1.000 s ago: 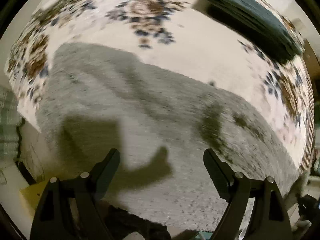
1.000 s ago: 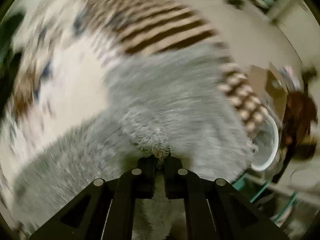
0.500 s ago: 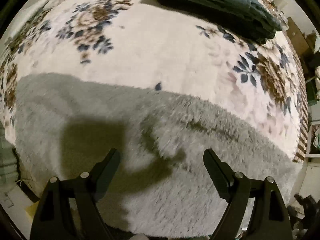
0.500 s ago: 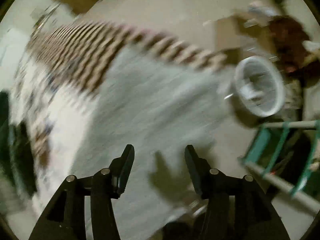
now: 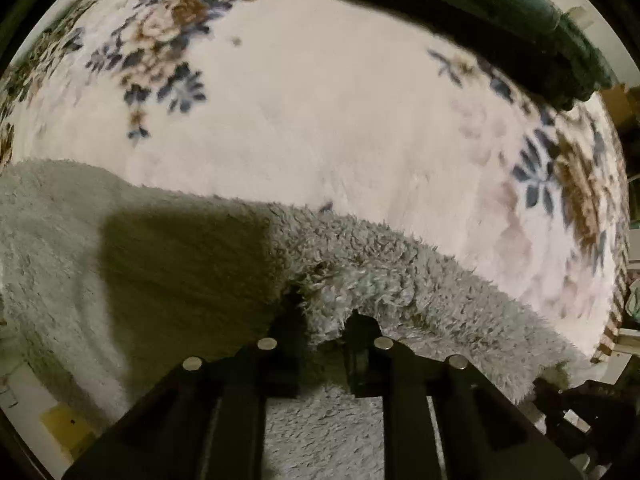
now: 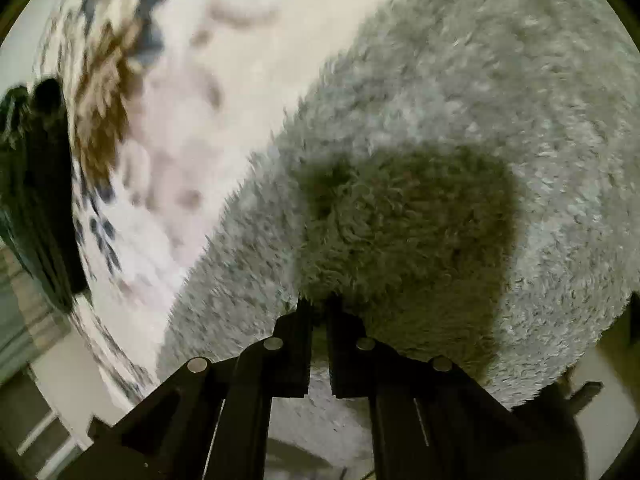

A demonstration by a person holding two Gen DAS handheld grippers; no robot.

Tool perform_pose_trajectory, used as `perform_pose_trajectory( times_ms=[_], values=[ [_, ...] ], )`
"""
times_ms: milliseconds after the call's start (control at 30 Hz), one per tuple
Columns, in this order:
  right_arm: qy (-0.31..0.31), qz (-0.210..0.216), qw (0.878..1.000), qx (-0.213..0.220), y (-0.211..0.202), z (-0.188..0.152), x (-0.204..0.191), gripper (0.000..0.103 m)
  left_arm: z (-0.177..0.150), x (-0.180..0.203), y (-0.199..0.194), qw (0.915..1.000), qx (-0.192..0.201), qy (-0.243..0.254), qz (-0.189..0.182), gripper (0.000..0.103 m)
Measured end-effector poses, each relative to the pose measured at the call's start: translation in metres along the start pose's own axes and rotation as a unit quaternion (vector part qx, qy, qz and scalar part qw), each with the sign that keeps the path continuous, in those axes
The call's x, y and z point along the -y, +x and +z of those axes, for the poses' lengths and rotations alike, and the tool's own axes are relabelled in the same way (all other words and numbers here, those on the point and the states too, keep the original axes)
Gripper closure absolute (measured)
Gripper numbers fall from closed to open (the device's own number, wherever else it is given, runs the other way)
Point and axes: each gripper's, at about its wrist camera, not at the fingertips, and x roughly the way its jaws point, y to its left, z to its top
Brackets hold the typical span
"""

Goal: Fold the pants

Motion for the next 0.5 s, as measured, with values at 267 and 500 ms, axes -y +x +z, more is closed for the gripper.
perform_pose_trajectory(
  times_ms=[267, 500],
  values=[
    [-0.025, 0.02, 0.998, 0.051, -0.049, -0.001, -0.021, 0.098, 0.013, -0.006, -0.02, 0.9986, 0.003, -0.037, -0.039, 0.092],
    [-0.045, 0.015, 0.996, 0.074, -0.047, 0.042, -0.048, 0.099, 0.051, 0.01, 0.002, 0.9995, -0.001, -0.021, -0.025, 0.091]
  ],
)
